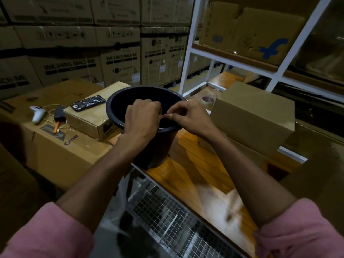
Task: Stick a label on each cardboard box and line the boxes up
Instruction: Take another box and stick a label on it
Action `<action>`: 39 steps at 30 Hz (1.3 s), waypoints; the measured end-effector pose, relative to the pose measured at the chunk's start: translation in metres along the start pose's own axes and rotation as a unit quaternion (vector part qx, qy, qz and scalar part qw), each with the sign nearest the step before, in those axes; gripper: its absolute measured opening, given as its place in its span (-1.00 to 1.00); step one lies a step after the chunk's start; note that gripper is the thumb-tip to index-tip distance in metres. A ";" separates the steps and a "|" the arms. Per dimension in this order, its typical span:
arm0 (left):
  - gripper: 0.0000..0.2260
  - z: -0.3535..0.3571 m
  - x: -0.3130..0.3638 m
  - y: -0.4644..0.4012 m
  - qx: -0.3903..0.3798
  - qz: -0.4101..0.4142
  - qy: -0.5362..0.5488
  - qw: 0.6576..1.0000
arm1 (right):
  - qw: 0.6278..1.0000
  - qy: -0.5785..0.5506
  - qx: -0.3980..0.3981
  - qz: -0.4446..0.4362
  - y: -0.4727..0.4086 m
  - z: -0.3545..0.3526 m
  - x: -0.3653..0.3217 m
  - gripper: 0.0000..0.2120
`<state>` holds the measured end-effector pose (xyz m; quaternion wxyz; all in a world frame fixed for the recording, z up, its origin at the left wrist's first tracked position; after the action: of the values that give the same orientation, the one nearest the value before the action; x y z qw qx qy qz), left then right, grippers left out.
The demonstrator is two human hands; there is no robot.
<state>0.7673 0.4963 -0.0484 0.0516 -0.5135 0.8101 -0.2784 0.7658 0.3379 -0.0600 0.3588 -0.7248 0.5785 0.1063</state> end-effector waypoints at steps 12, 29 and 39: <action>-0.91 -0.002 0.003 -0.001 -0.002 -0.015 -0.012 1.000 | 0.991 -0.077 0.071 0.083 0.001 0.000 0.006 -0.53; -0.87 0.008 -0.003 0.000 0.001 -0.040 0.033 0.999 | 0.998 0.001 0.047 0.053 -0.002 0.003 0.001 -0.90; -0.92 0.011 -0.006 -0.003 -0.012 -0.049 0.072 0.996 | 0.998 0.015 0.033 0.052 -0.004 0.007 0.004 -0.90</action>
<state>0.7766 0.4958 -0.0568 -0.0269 -0.5319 0.7887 -0.3070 0.7726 0.3394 -0.0656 0.3677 -0.6832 0.6236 0.0951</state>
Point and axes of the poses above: each hand's wrist, its own y-axis away from the middle knuckle, its own z-axis out of the palm, x = y × z, the point moved 5 cm from there along -y, towards the middle knuckle
